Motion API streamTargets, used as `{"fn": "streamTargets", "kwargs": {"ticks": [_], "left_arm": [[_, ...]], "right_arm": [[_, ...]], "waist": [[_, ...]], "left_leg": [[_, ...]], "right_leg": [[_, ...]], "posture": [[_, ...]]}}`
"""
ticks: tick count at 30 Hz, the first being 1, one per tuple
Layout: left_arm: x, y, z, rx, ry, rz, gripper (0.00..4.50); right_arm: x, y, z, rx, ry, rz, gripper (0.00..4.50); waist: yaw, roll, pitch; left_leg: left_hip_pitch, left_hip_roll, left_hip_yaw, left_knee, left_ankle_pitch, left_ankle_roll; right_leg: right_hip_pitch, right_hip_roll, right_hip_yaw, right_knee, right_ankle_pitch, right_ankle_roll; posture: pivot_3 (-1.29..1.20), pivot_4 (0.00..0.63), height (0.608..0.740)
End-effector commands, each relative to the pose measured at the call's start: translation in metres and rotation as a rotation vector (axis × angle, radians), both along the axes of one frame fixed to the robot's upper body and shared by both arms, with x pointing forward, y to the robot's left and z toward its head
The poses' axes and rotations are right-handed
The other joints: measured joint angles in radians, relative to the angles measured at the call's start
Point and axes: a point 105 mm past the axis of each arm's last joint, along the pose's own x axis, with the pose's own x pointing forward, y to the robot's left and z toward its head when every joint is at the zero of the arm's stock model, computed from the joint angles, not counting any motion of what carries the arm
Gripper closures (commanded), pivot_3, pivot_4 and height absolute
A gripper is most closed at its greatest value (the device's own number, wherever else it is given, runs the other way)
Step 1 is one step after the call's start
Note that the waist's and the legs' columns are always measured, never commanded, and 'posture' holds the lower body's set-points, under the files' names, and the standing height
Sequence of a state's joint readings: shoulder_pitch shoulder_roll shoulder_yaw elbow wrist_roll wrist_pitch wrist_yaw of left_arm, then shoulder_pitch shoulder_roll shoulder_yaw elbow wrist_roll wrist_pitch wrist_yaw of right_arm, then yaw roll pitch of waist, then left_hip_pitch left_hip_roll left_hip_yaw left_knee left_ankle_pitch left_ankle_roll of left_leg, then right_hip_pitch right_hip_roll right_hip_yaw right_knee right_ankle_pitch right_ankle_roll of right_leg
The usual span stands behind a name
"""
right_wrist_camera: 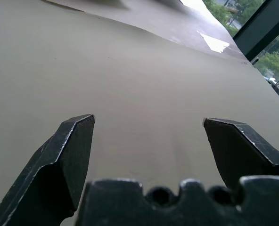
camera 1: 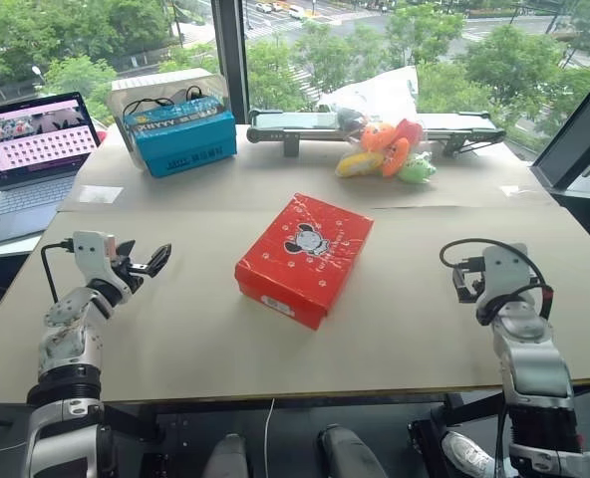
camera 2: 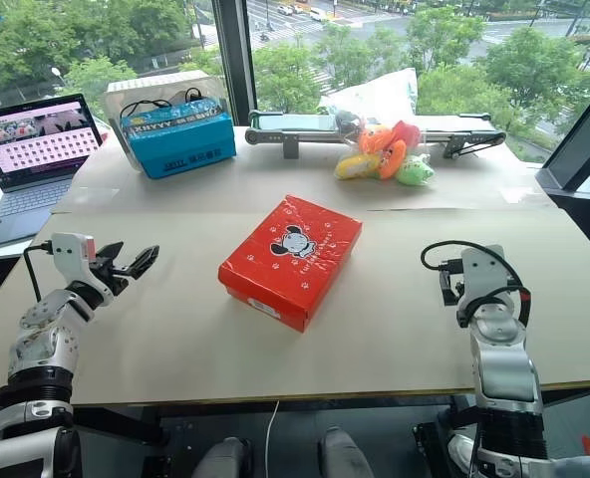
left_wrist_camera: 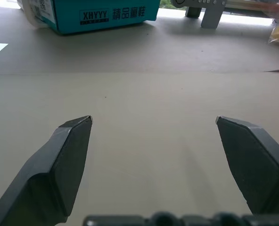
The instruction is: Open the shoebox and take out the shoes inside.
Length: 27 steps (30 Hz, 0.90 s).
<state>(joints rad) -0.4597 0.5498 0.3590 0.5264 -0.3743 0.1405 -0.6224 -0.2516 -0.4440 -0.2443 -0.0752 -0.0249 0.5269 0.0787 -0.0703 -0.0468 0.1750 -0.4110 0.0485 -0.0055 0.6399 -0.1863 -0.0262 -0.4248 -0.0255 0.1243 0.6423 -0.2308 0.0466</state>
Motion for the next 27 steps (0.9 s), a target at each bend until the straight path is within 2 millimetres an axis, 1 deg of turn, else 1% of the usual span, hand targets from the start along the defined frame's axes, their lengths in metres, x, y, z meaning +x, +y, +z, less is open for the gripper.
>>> {"fn": "streamTargets", "kwargs": {"ticks": [1,3,5,8,11,12,14,17,19,22,25,27], "left_arm": [[0.002,-0.008,0.013,0.011,-0.048,-0.028,0.0],[0.004,-0.017,0.007,0.015,-0.034,-0.061,0.0],[0.002,-0.026,0.007,0.041,-0.037,-0.125,0.0],[-0.012,-0.047,0.008,0.127,-0.018,-0.319,0.0],[-0.039,-0.059,0.012,0.212,0.031,-0.546,0.0],[-0.051,-0.061,0.014,0.257,0.047,-0.629,0.0],[-0.069,-0.066,0.016,0.323,0.073,-0.748,0.0],[-0.088,-0.071,0.017,0.391,0.105,-0.861,0.0],[-0.09,-0.071,0.021,0.426,0.098,-0.899,0.0],[-0.086,-0.074,0.023,0.454,0.075,-0.91,0.0],[-0.084,-0.077,0.022,0.467,0.061,-0.916,0.0],[-0.085,-0.084,0.021,0.458,0.05,-0.936,0.0]], "right_arm": [[-0.004,0.001,0.012,-0.008,-0.044,-0.009,0.16],[-0.005,0.006,0.009,-0.001,-0.035,-0.002,0.16],[-0.003,0.011,0.007,-0.001,-0.027,0.009,0.16],[-0.001,0.02,0.012,0.001,-0.025,0.048,0.16],[-0.002,0.032,0.018,-0.014,0.003,0.167,0.16],[-0.003,0.036,0.021,-0.021,0.019,0.214,0.16],[-0.005,0.043,0.025,-0.025,0.05,0.293,0.16],[-0.009,0.055,0.026,-0.039,0.107,0.415,0.16],[-0.015,0.07,0.025,-0.023,0.156,0.54,0.16],[-0.022,0.085,0.019,0.006,0.209,0.655,0.16],[-0.026,0.091,0.014,0.008,0.243,0.701,0.16],[-0.031,0.099,0.011,0.015,0.259,0.746,0.16]], "waist": [[0.0,0.0,0.0],[0.001,0.0,0.0],[0.001,0.0,0.0],[-0.002,0.0,0.0],[-0.009,0.0,0.0],[-0.012,0.001,0.0],[-0.015,0.001,0.0],[-0.014,0.001,0.001],[-0.012,0.001,0.001],[-0.004,0.001,0.001],[0.0,0.001,0.001],[0.0,0.001,0.001]], "left_leg": [[0.0,0.0,0.0,0.0,0.0,0.0],[0.0,0.0,0.0,0.0,0.0,0.0],[0.0,0.0,0.0,0.0,0.0,0.0],[-0.001,0.0,0.0,0.0,0.0,0.0],[-0.001,0.0,0.0,0.0,0.0,0.0],[-0.002,0.001,0.0,-0.001,0.0,0.0],[-0.002,0.001,0.0,-0.002,0.0,0.0],[-0.001,0.001,0.0,-0.003,0.0,0.0],[-0.001,0.001,0.0,-0.003,0.0,0.0],[0.0,0.001,0.0,-0.002,0.0,0.0],[0.0,0.001,0.0,-0.002,0.0,0.0],[-0.001,0.001,0.0,-0.002,0.0,0.0]], "right_leg": [[0.0,0.0,0.0,0.0,0.0,0.0],[0.0,0.0,0.0,0.0,0.0,0.0],[0.0,0.0,0.0,0.0,0.0,0.0],[0.0,0.0,0.0,0.0,0.0,0.0],[-0.001,0.0,0.0,0.0,0.0,-0.001],[-0.002,0.001,0.0,0.0,-0.001,-0.002],[-0.003,0.0,0.0,0.001,-0.002,-0.003],[-0.002,0.0,0.0,0.001,-0.003,-0.005],[-0.002,0.0,0.0,0.0,-0.005,-0.008],[-0.002,0.0,-0.001,0.0,-0.006,-0.01],[-0.002,0.0,-0.001,0.0,-0.006,-0.01],[-0.002,0.0,0.0,0.0,-0.005,-0.009]], "posture": [[0.0,0.15,0.74],[0.0,0.15,0.74],[0.0,0.15,0.74],[0.0,0.15,0.74],[0.0,0.15,0.74],[0.0,0.15,0.74],[0.0,0.15,0.74],[0.0,0.15,0.74],[0.0,0.15,0.74],[0.0,0.15,0.74],[0.0,0.15,0.74],[0.0,0.15,0.74]]}}
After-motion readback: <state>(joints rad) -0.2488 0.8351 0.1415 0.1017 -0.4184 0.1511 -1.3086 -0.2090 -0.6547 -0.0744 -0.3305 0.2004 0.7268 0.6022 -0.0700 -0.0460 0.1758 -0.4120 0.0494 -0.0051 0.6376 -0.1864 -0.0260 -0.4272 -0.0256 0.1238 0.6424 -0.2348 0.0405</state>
